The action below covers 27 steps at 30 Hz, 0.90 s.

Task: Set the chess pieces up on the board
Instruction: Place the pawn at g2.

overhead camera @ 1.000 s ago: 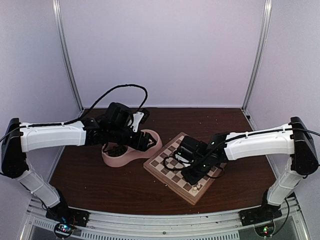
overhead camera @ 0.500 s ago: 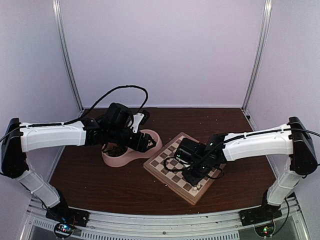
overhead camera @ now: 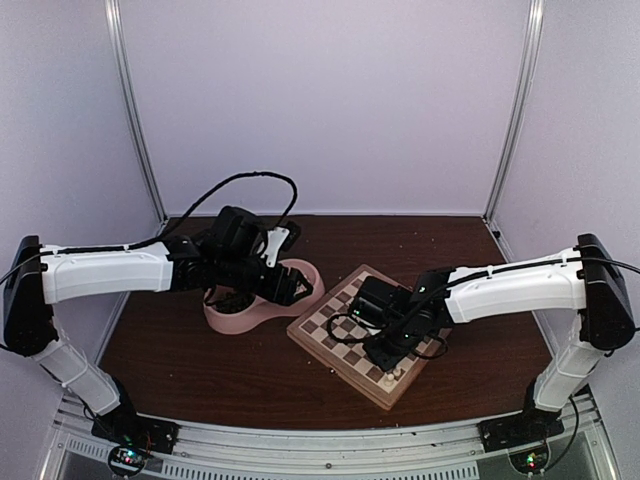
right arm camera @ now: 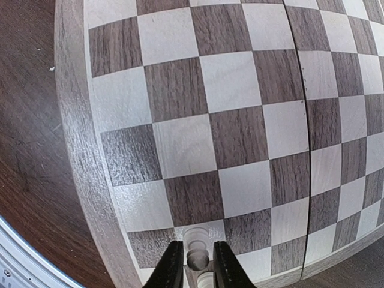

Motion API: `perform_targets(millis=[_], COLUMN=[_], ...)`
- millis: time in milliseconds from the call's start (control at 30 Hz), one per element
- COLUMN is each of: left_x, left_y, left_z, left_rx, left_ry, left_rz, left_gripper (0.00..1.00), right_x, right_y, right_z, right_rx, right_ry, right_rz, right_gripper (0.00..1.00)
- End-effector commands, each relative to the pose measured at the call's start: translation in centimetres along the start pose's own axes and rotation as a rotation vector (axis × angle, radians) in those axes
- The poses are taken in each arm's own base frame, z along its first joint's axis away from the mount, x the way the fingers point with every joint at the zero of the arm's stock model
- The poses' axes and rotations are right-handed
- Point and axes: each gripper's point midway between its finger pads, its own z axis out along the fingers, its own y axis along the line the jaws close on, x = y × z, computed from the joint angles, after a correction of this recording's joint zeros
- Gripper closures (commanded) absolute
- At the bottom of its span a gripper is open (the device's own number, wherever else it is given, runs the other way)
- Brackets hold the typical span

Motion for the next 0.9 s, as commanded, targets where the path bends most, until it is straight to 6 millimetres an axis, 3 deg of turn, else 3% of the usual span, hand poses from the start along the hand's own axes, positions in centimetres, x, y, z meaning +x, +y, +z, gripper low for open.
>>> perform_targets(millis=[0, 533, 867], left_x=[-0.93, -0.62, -0.37], left_y=[-0.56, -0.51, -0.64], left_z=[0.29, 0.82, 1.29], left_rx=[0.023, 0.028, 0.036], left_ry=[-0.016, 0.002, 0.017], left_rz=[0.01, 0.001, -0.006], left_gripper=[0.33, 0.34, 0.34], right_x=[0.35, 0.98, 1.21], right_y=[-0.45, -0.89, -0.89], right_z=[-0.14, -0.69, -0.64], right_rx=[0.025, 0.035, 0.033], right_ry=[0.003, 0.017, 0.025], right_rz=[0.0, -0.001, -0.001], right_gripper=[0.8, 0.85, 0.83])
